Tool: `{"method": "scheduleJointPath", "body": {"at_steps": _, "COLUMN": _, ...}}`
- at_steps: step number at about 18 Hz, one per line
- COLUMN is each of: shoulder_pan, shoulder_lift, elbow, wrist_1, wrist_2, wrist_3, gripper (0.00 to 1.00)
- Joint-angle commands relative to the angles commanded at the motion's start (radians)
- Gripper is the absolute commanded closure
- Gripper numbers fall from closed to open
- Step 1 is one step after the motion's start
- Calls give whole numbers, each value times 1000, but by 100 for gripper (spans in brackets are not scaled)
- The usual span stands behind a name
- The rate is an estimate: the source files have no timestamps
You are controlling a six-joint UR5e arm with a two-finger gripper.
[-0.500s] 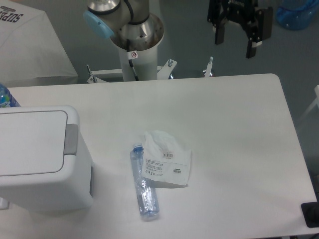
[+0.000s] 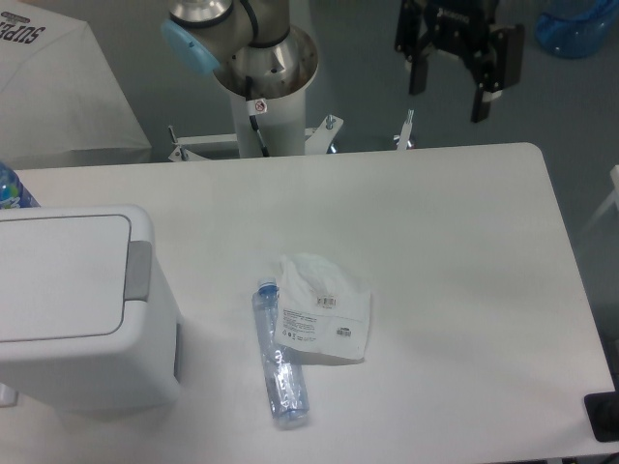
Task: Open the trash can
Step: 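Move the open gripper over to the white trash can lid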
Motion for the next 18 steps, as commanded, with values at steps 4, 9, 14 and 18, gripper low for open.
{"method": "scheduleJointPath", "body": {"at_steps": 4, "shoulder_pan": -103, "shoulder_lift": -49, "elbow": 0, "wrist_1": 121, "wrist_2": -34, "wrist_3": -290, "gripper": 0}}
{"method": "scheduleJointPath", "body": {"at_steps": 9, "shoulder_pan": -204, "shoulder_lift": -95, "elbow": 0, "wrist_1": 241, "wrist_2": -37, "wrist_3": -652, "gripper": 0}}
{"method": "scheduleJointPath", "body": {"at_steps": 14, "shoulder_pan": -278, "shoulder_lift": -104, "elbow": -34, "wrist_1": 256, "wrist_2": -37, "wrist_3": -852, "gripper": 0}}
{"method": "scheduleJointPath", "body": {"at_steps": 18, "shoulder_pan": -327, "shoulder_lift": -114, "elbow": -52, "wrist_1": 256, "wrist_2": -58, "wrist_3": -964, "gripper": 0}}
